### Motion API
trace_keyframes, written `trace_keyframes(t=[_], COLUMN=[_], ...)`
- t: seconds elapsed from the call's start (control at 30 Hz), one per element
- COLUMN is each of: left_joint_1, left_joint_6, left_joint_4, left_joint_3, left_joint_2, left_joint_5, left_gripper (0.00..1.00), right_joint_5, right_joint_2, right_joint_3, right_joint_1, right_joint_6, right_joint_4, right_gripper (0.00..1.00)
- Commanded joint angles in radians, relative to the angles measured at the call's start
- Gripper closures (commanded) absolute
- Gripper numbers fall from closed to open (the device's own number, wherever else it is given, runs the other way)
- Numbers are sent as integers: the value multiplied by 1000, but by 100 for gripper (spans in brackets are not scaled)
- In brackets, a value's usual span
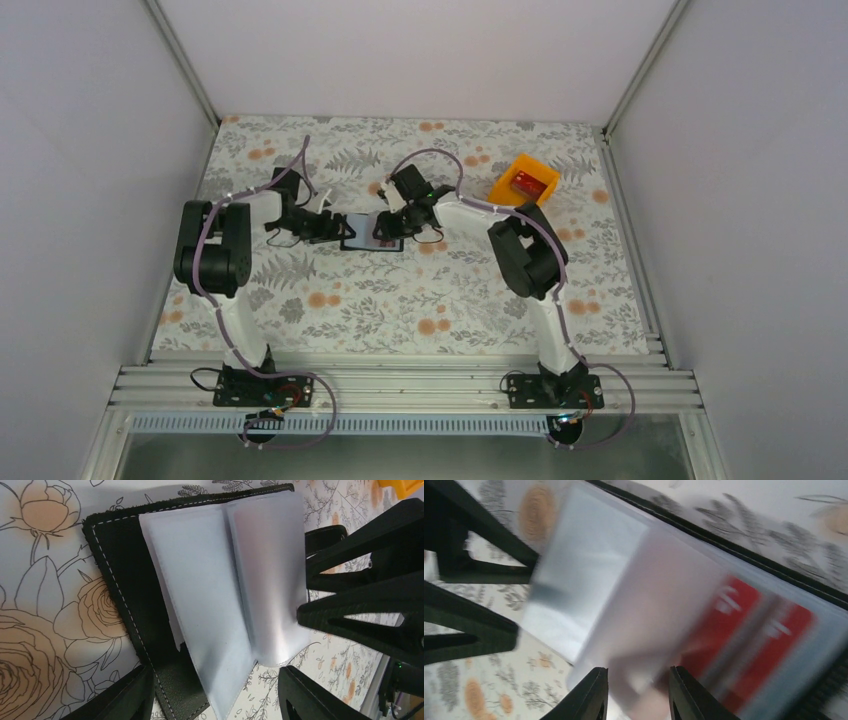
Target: Take the credit cards out of the card holder
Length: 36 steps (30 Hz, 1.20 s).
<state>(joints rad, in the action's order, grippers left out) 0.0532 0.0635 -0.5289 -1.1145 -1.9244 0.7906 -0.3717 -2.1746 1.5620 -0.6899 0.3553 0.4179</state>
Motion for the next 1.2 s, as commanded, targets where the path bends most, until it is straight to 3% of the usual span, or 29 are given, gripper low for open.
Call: trace_keyframes(t=[0.0, 0.2, 0.33, 0.67, 0.87, 1.0, 1.17], left_joint_1=[8, 9, 8, -85, -176, -148, -58], left_joint_6=[12, 7, 14, 63, 59, 57, 83], left_joint_4=[-4, 4, -8, -57, -74, -52, -98], left_joint_3=[4, 9, 0, -31, -51, -18, -78], left_joint_2=[-47, -73, -79, -13, 12, 50, 112], left_joint_5=[14, 21, 28, -42, -55, -38, -73], left_gripper=[41, 60, 62, 48, 44, 31, 31], right_joint_5=[-186, -296, -321, -307, -122, 16, 52], right_joint_2=[-66, -68, -75, -97, -15, 87, 45], right_joint_3=[56, 55, 77, 157, 239, 106, 71], right_joint_1=[-15, -14, -15, -25, -9, 57, 122], right_joint_6=[22, 60, 73, 53, -57, -60, -96], right_joint_4=[-70, -152, -187, -151, 40, 88, 175], right_gripper=[66, 65, 65, 60, 56, 52, 52])
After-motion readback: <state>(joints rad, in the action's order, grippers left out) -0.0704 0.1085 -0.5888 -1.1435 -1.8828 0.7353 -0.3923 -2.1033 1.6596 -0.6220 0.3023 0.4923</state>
